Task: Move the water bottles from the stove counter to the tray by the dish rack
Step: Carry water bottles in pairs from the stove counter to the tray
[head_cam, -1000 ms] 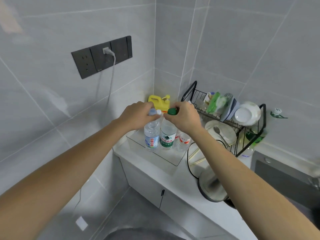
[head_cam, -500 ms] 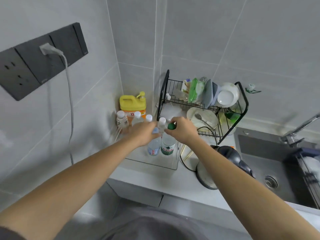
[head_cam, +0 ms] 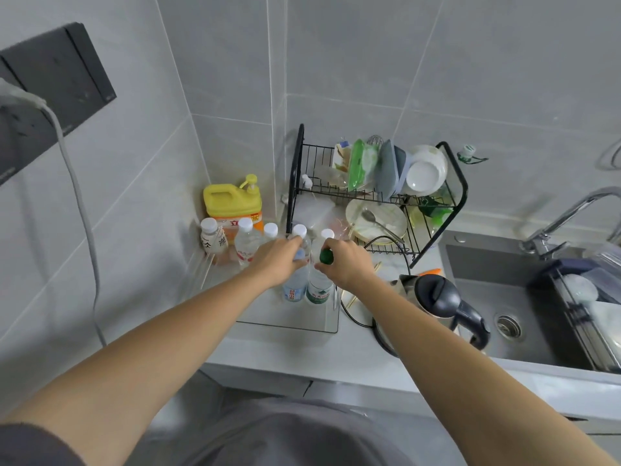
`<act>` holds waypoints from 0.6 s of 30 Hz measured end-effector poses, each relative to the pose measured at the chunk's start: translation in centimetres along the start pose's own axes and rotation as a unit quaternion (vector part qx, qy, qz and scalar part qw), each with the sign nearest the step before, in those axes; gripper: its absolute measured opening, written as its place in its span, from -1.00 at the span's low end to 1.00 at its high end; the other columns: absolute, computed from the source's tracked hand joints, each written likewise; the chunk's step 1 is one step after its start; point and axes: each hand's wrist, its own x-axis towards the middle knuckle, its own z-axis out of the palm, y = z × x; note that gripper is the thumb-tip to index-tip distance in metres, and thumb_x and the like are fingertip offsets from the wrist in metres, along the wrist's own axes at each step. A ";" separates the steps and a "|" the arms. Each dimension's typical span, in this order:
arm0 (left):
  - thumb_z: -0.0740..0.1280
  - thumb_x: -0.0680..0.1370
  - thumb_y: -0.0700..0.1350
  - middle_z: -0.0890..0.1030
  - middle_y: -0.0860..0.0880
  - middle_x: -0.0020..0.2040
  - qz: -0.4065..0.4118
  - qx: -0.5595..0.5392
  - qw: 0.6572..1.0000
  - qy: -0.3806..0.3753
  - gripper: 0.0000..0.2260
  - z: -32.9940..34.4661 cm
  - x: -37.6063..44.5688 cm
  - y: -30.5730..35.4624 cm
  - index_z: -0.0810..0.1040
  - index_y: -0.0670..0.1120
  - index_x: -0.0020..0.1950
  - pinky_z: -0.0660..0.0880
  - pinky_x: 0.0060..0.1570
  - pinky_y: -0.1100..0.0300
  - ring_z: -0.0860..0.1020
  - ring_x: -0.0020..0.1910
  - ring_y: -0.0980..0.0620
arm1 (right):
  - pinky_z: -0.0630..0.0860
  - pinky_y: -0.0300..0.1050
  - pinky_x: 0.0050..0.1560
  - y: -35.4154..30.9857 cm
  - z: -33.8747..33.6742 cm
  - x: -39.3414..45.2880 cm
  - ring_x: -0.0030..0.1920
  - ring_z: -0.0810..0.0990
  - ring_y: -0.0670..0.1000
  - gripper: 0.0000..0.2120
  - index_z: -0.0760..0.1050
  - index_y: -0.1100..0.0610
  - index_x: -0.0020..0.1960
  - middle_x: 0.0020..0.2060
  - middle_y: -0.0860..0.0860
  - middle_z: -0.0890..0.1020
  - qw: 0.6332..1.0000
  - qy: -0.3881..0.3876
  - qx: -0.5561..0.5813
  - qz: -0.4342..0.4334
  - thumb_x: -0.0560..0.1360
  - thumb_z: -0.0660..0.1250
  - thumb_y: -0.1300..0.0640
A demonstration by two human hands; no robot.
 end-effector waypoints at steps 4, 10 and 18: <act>0.37 0.60 0.10 0.64 -0.14 0.09 0.005 -0.024 1.000 0.004 -0.67 0.1 0.6 -0.4 0.46 -0.07 0.24 0.41 -0.21 0.05 0.62 0.00 -0.19 | 0.46 -0.06 -0.14 0.3 0.4 0.4 -0.06 0.60 0.13 -0.73 0.50 0.04 0.06 -0.07 0.02 0.64 1.000 -0.008 -0.018 -0.021 0.54 0.45 -0.11; 0.42 0.57 0.05 0.64 -0.13 0.13 0.022 -0.049 0.998 -0.019 -0.65 -0.6 0.6 -0.9 0.47 -0.05 0.28 0.35 -0.20 0.10 0.61 0.02 -0.18 | 0.49 -0.03 -0.15 0.5 0.4 1.2 -0.09 0.59 0.15 -0.73 0.46 0.05 0.04 -0.08 0.03 0.63 0.998 -0.026 -0.030 -0.051 0.54 0.45 -0.09; 0.48 0.45 -0.02 0.58 -0.07 -0.06 0.027 -0.027 0.997 -0.073 -0.74 -1.3 1.0 -1.0 0.45 -0.01 0.01 0.45 -0.21 0.07 0.57 -0.08 -0.15 | 0.56 0.05 -0.01 1.1 -0.4 1.7 -0.02 0.60 0.17 -0.73 0.48 0.01 0.07 0.01 0.02 0.64 0.993 -0.060 -0.034 -0.095 0.50 0.49 -0.06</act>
